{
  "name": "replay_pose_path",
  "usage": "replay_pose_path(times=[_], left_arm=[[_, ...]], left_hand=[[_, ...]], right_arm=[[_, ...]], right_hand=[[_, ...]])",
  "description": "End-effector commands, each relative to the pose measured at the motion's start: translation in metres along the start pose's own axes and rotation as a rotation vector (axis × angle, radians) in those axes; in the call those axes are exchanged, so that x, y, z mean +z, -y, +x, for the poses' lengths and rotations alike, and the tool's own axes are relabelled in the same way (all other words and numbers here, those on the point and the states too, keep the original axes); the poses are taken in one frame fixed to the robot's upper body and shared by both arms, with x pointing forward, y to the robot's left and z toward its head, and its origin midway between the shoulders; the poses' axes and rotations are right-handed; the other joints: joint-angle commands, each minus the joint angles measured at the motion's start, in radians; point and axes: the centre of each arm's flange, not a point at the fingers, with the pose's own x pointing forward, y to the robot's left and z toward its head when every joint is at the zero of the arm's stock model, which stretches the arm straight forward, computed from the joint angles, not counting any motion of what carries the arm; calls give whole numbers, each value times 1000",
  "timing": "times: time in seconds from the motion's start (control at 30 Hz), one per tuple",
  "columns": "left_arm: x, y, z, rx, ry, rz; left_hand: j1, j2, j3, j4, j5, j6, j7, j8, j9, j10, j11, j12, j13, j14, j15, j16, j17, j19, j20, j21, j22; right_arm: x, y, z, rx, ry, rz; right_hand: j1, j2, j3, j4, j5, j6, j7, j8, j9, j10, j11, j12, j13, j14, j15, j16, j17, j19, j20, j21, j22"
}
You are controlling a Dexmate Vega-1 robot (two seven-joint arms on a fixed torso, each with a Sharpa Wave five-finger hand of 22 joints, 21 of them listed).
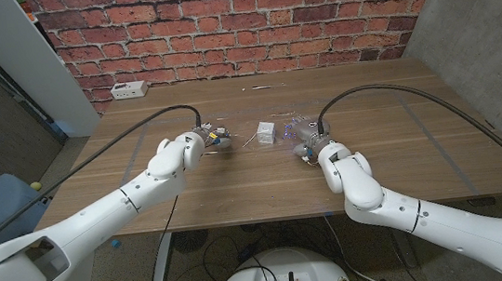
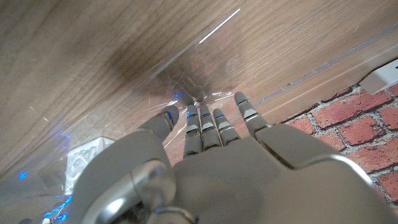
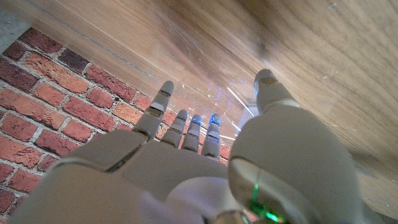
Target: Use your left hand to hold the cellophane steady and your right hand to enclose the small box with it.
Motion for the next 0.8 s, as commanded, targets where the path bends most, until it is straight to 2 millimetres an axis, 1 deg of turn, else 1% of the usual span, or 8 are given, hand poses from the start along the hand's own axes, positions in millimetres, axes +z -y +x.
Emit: replay_pose_path(times=[0.03,0.2,0.3,0.33,0.43,0.53,0.67,0.8], left_arm=[[-5,-1,2,-2,1,-11],[-7,-1,2,-8,-1,-18],[-8,-1,3,-12,1,-20],[-8,-1,4,-13,2,-21],[-8,-1,5,-15,4,-24],[-9,-2,5,-16,9,-29],[-8,-3,6,-17,14,-35],[-9,-2,7,-23,14,-36]], left_hand=[[-4,-11,-1,8,-2,-6,0,5,2,2,-3,5,4,-4,0,5,0,-1,5,-3,3],[-5,-10,-2,8,-3,-6,0,6,2,1,-2,6,3,-4,-1,6,-1,0,6,-3,3],[-6,-10,-3,9,-3,-6,0,6,2,0,-3,7,3,-4,-1,6,-2,2,7,-3,4],[-6,-9,-3,9,-3,-6,1,7,2,0,-1,7,3,-4,-1,6,-3,3,7,-3,4],[-6,-9,-4,9,-3,-6,0,7,2,-1,-2,7,3,-3,-1,6,-3,3,7,-4,4],[-6,-9,-4,9,-2,-7,1,7,2,-1,-1,8,3,-3,-1,6,-4,4,7,-4,4],[-6,-7,-3,9,-2,-7,1,8,2,0,-2,9,3,-3,-1,6,-4,4,6,-4,4],[-6,-7,-4,10,-2,-5,2,9,2,0,1,10,3,-3,-1,7,-5,5,6,-5,4]], right_arm=[[-1,-12,20,26,-28,-68],[-2,-18,28,56,-39,-112],[-2,-22,33,68,-39,-111],[-2,-22,34,62,-43,-114],[-1,-25,38,42,-44,-129],[-1,-28,41,25,-43,-148],[0,-30,46,19,-33,-153],[0,-32,48,-29,-1,-135]], right_hand=[[21,2,13,4,10,18,-7,11,1,25,-5,13,-1,29,-26,13,0,15,-9,5,1],[43,5,23,1,16,30,-8,16,1,38,-11,18,-2,48,-37,20,-3,26,-11,7,1],[69,-2,31,-4,20,53,-8,23,0,65,-21,26,-4,65,-47,24,-8,38,-16,9,0],[78,1,36,3,23,72,-10,28,0,87,-21,32,-4,88,-55,32,-8,54,-21,13,0],[98,20,47,15,27,159,-25,49,-1,187,-37,58,-6,179,-89,65,-5,115,-46,31,2],[130,27,57,9,28,247,-35,69,-2,254,-49,70,-7,248,-117,88,-2,165,-68,46,5],[177,50,44,12,15,388,-47,95,-4,379,-66,95,-7,358,-169,146,21,213,-90,64,10],[205,77,20,18,-7,514,-59,114,-5,497,-72,118,-6,443,-185,204,54,236,-98,76,14]])
